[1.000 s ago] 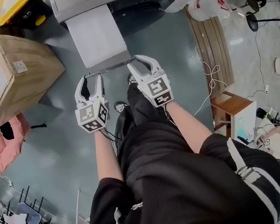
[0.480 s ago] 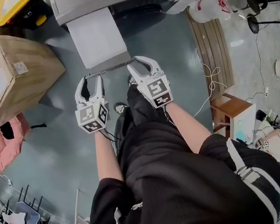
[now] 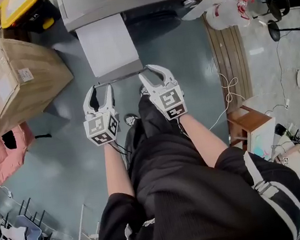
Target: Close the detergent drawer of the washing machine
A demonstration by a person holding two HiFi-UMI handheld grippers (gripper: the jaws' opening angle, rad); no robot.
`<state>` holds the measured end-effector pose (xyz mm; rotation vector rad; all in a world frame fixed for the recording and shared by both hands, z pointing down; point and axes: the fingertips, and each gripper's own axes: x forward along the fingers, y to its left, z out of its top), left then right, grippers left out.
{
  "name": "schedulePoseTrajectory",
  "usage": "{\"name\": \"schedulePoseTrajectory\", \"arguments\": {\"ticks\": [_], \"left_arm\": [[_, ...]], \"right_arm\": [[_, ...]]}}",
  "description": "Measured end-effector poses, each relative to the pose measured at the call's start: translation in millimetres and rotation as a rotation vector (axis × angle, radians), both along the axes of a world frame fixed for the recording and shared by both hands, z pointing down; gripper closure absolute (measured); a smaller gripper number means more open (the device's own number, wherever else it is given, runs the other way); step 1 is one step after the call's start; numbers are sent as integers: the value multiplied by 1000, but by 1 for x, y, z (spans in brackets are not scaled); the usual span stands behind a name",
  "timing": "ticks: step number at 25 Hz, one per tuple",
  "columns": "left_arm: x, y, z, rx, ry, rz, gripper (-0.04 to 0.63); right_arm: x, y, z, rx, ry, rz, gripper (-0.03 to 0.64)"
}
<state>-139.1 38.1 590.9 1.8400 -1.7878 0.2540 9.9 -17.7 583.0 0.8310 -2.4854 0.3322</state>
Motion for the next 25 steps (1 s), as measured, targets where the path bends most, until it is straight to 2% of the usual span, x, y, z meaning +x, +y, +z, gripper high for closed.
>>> {"name": "schedulePoseTrajectory", "arguments": {"ticks": [25], "left_arm": [[-15, -21, 0, -14, -18, -31, 354]], "right_arm": [[-16, -21, 0, -2, 1, -18, 479]]}}
